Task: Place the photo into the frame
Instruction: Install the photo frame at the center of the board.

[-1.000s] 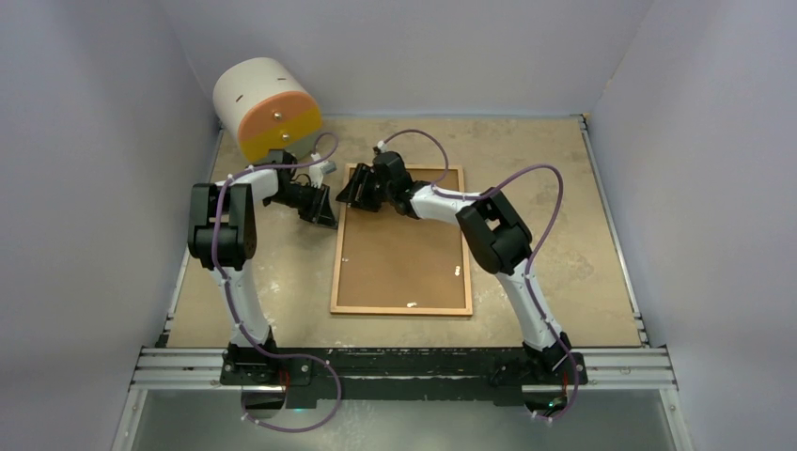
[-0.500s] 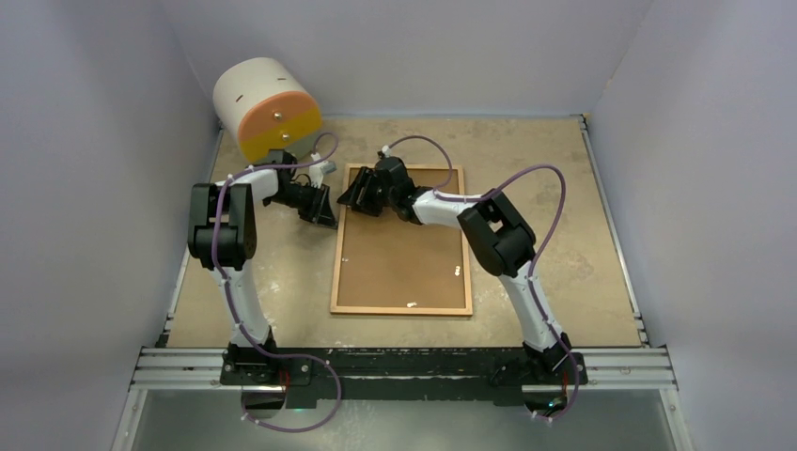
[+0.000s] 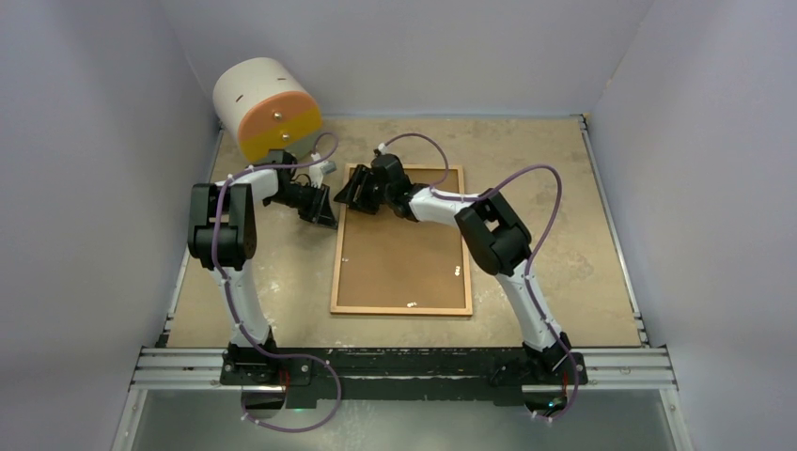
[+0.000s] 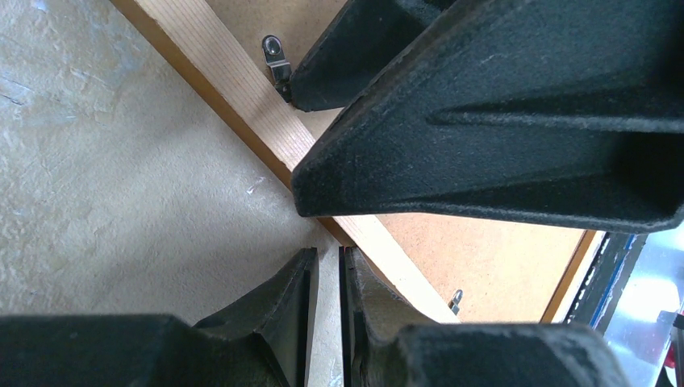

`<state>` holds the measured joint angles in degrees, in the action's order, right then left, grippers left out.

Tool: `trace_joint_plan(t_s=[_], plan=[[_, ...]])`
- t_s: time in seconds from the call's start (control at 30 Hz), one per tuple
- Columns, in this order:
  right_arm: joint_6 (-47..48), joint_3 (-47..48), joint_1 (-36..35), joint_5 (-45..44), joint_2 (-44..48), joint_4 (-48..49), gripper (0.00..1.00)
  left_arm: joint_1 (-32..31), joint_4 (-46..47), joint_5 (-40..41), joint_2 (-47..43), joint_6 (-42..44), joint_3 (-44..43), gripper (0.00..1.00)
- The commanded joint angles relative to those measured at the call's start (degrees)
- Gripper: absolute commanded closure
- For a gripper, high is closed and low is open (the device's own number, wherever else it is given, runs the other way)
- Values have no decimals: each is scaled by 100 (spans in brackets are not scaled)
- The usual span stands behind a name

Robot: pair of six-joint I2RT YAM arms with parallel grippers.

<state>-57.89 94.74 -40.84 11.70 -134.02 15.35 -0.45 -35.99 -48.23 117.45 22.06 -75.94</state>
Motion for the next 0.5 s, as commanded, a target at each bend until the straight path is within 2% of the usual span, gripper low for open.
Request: trace_joint_plan(t_s=[0.0,0.3,0.47], plan=[[-38,140,-38,-81,-306,-279,42,-37,64,42,-71,157,115,80],[-72,328,-38,-35,-380,-265,42,-41,14,0,-84,167,115,80],[211,193,-11,250,214,-331,36,-5,-200,103,-190,346,55,80]])
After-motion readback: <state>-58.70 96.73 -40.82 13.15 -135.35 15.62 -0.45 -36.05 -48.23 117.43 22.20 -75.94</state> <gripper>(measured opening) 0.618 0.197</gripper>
